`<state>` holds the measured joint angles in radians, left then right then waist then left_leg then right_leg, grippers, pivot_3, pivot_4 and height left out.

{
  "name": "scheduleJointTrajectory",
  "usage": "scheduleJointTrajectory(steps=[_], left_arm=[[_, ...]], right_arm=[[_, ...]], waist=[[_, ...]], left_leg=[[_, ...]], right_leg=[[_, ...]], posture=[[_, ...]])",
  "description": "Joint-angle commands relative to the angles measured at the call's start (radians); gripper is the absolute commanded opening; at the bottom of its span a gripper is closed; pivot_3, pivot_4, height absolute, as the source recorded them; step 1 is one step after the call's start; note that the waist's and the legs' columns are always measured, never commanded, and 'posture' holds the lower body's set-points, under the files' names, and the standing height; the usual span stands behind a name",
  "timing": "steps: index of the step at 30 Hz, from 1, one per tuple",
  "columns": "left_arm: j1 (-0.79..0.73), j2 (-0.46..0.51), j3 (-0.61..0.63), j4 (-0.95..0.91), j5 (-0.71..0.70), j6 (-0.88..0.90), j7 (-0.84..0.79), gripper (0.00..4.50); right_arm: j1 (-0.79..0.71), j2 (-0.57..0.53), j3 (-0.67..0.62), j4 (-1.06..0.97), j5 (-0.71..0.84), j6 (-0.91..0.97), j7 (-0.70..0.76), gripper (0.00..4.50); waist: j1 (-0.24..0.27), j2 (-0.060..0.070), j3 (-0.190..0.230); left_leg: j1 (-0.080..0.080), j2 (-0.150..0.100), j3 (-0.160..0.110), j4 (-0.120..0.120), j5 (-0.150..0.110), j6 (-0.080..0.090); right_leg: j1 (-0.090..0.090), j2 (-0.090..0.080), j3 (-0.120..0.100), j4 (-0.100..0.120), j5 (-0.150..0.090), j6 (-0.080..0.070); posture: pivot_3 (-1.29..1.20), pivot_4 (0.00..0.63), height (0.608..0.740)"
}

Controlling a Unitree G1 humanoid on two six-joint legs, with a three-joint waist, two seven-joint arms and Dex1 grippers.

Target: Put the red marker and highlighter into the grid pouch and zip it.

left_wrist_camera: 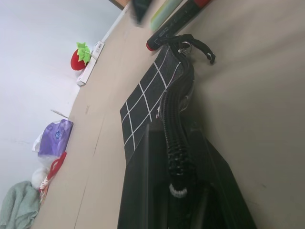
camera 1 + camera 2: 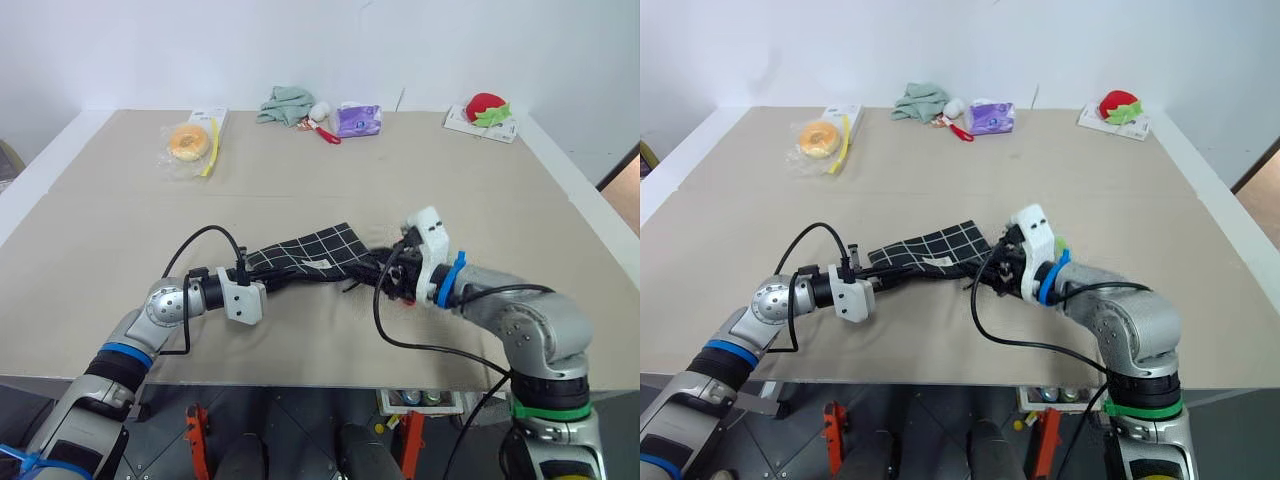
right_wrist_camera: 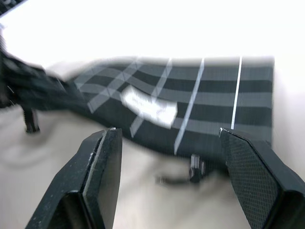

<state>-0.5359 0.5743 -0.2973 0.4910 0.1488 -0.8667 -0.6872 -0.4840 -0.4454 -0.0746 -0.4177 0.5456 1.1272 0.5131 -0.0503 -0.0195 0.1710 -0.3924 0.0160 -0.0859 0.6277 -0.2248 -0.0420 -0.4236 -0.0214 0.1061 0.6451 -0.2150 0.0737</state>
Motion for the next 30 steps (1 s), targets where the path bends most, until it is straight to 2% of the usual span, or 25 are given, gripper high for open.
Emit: scheduleJointTrajectory(steps=[1,9,10,11,16,24,30], left_arm=[[-0.008,0.000,0.012,-0.019,-0.002,-0.009,0.002,0.00],[-0.003,0.000,0.017,-0.022,0.000,-0.005,0.005,0.00],[-0.001,0.001,0.018,-0.024,0.000,-0.004,0.005,0.00],[0.001,0.001,0.018,-0.026,0.000,-0.003,0.006,0.00],[0.004,0.000,0.019,-0.033,0.001,0.001,0.008,0.00],[0.008,-0.004,0.018,-0.036,0.000,0.004,0.011,0.00],[0.001,-0.012,0.018,-0.028,0.001,0.006,0.015,0.00]], right_arm=[[0.013,-0.022,0.065,0.006,-0.048,-0.022,-0.033,3.52],[0.029,-0.022,0.165,0.046,-0.109,-0.022,-0.066,3.52],[0.029,-0.020,0.173,0.051,-0.115,-0.024,-0.069,2.98],[0.028,-0.019,0.183,0.058,-0.125,-0.027,-0.073,2.73],[0.021,-0.008,0.195,0.084,-0.149,-0.026,-0.091,0.07],[0.020,0.005,0.188,0.082,-0.156,-0.034,-0.095,0.02],[0.021,0.015,0.250,0.034,-0.139,-0.045,-0.044,0.02]], waist=[[0.000,0.000,0.000],[0.000,0.000,0.000],[0.000,0.000,0.000],[0.000,0.000,0.000],[0.000,0.000,0.000],[0.000,0.000,0.000],[-0.001,0.000,0.000]], left_leg=[[0.000,0.000,0.000,0.000,0.000,0.000],[0.000,0.000,0.000,0.000,0.000,0.000],[0.000,0.000,0.000,0.000,0.000,0.000],[0.000,0.000,0.000,0.000,0.000,0.000],[0.000,-0.001,0.000,0.000,0.000,0.000],[0.000,0.000,0.000,0.000,0.000,0.000],[0.000,0.000,0.000,0.000,0.000,0.000]], right_leg=[[0.000,0.000,0.000,0.000,0.000,0.000],[0.000,0.000,0.000,0.000,0.000,0.000],[0.000,0.000,0.000,0.000,0.000,0.000],[0.000,0.000,0.000,0.000,0.000,0.000],[0.000,0.000,0.001,0.000,0.000,0.000],[0.000,0.000,0.000,0.000,0.000,0.000],[0.000,0.000,0.000,0.000,0.000,0.000]], posture=[[0.00,0.150,0.739],[0.00,0.150,0.739],[0.00,0.150,0.739],[0.00,0.150,0.739],[0.00,0.150,0.739],[0.00,0.150,0.739],[0.00,0.150,0.739]])
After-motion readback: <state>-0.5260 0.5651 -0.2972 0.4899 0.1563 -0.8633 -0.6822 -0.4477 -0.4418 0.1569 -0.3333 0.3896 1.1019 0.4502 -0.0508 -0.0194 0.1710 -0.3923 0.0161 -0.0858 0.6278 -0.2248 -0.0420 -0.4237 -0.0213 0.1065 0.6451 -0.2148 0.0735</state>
